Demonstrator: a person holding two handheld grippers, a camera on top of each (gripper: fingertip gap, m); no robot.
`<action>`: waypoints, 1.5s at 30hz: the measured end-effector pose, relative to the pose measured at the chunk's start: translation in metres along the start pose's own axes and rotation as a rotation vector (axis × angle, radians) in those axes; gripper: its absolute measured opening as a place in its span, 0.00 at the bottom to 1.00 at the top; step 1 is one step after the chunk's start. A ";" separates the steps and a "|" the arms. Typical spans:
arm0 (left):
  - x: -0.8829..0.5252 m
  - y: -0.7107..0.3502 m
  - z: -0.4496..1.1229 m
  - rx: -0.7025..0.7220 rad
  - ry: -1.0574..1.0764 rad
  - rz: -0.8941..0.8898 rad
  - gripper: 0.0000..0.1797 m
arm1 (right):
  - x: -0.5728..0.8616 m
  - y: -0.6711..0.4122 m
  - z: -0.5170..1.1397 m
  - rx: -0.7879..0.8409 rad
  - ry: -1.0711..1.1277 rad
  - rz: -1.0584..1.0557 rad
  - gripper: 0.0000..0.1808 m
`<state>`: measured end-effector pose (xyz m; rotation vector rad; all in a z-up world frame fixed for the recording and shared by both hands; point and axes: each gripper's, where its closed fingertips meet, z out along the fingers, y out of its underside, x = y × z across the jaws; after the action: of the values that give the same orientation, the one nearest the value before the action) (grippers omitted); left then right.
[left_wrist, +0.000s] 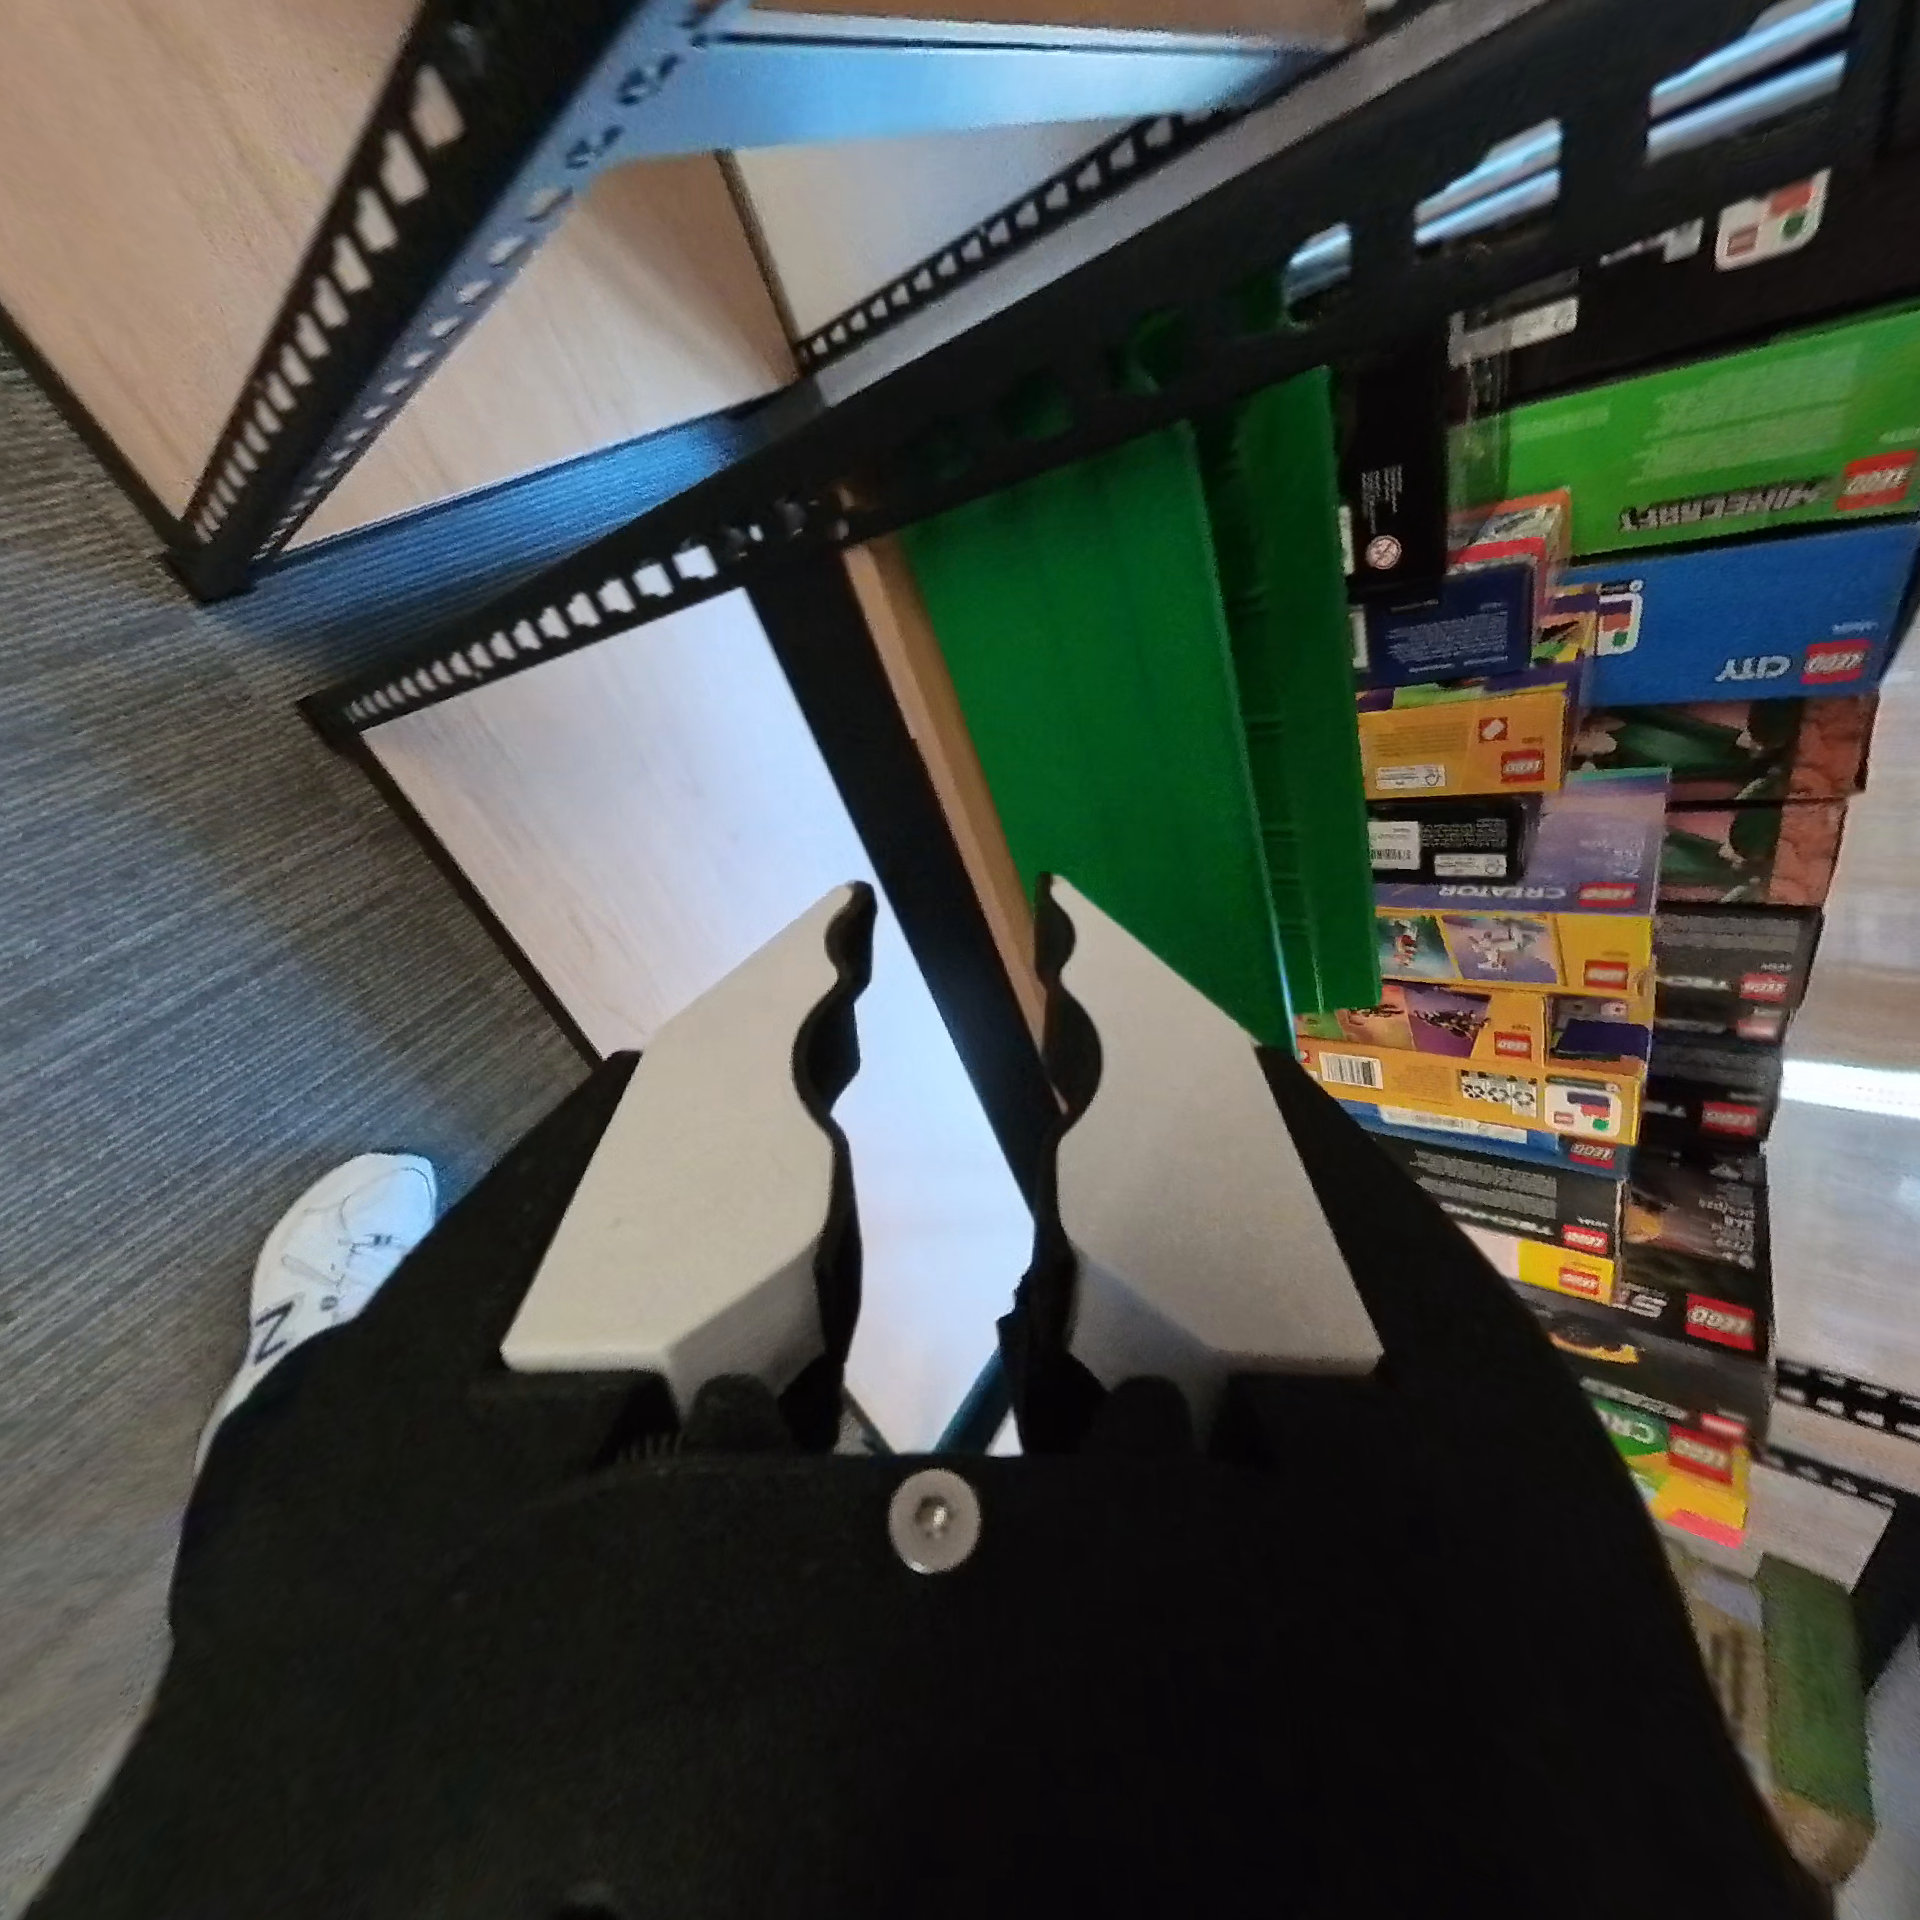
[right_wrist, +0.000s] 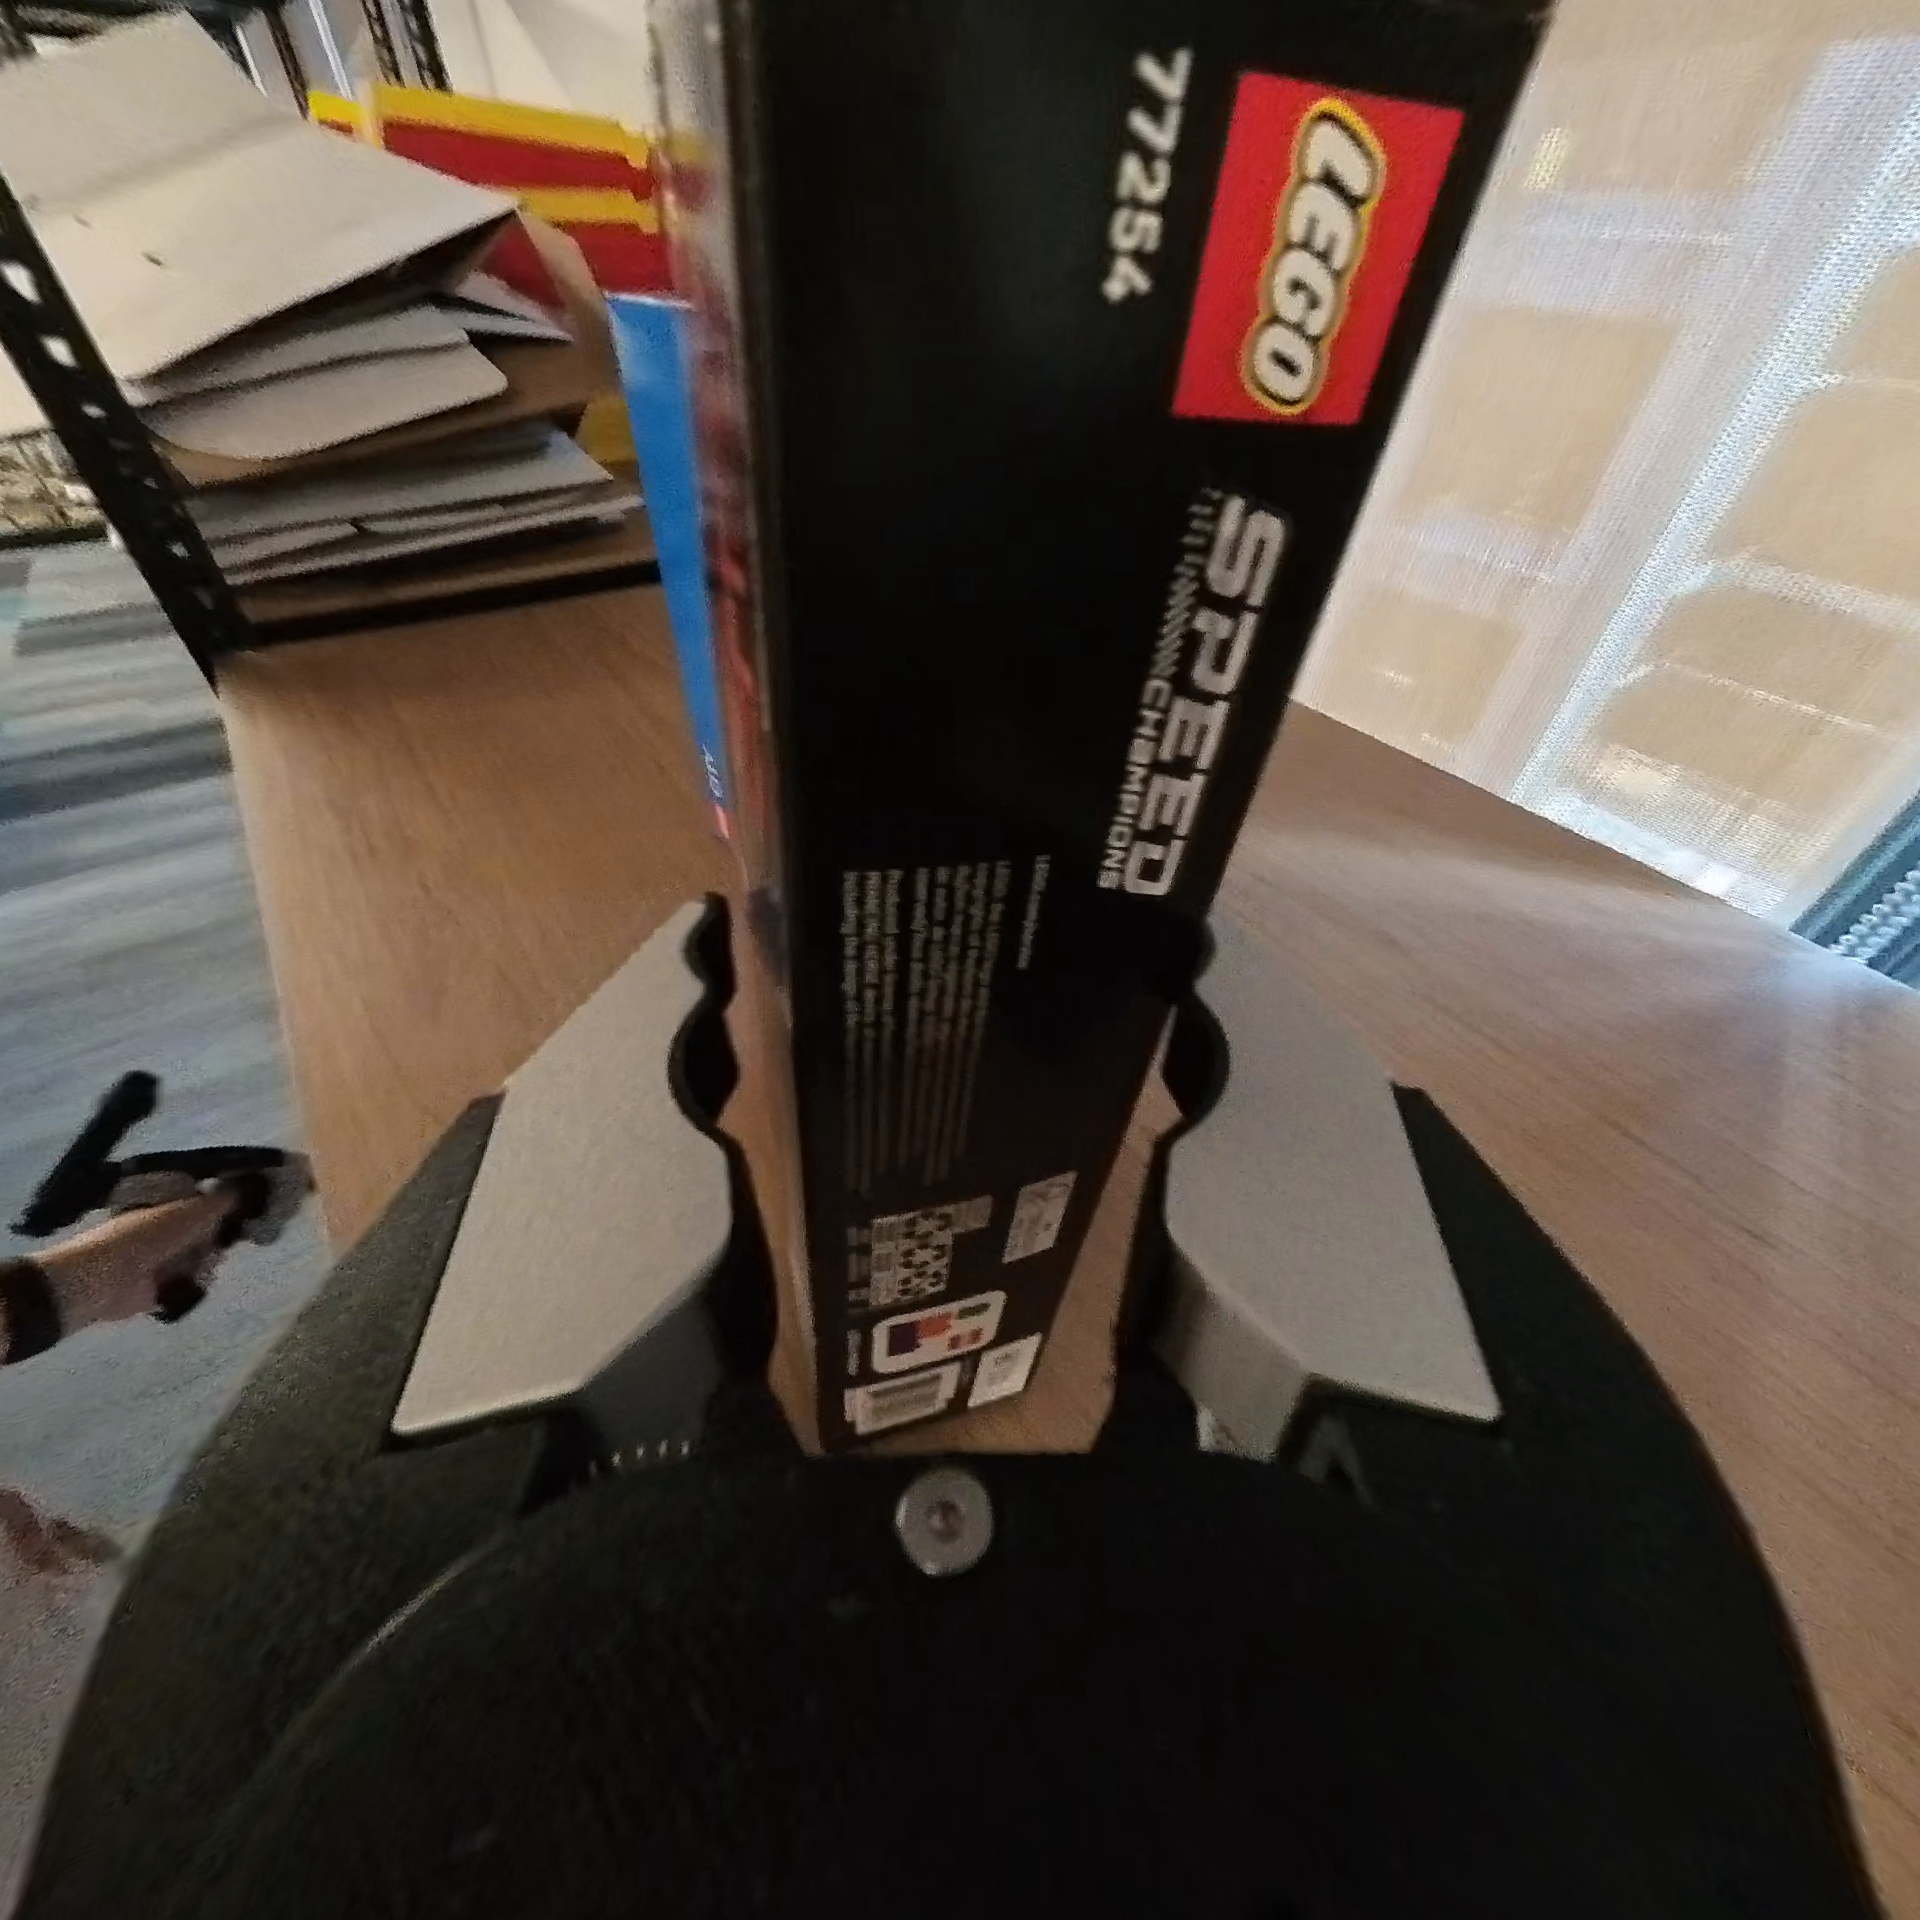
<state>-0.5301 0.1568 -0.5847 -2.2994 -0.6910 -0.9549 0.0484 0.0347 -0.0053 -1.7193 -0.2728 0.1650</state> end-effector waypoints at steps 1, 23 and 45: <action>-0.006 0.003 -0.008 0.014 -0.001 -0.017 0.16 | 0.000 0.000 0.000 -0.009 -0.003 -0.005 0.43; -0.034 0.132 -0.089 0.094 -0.002 -0.129 0.13 | -0.009 0.003 -0.015 -0.011 -0.035 0.088 0.41; -0.031 0.125 -0.123 0.177 0.001 -0.147 0.12 | -0.014 0.002 -0.021 0.059 -0.090 0.113 0.41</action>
<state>-0.5275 -0.0204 -0.5709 -2.1171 -0.9169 -0.9205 0.0409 0.0103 -0.0047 -1.6717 -0.2345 0.3310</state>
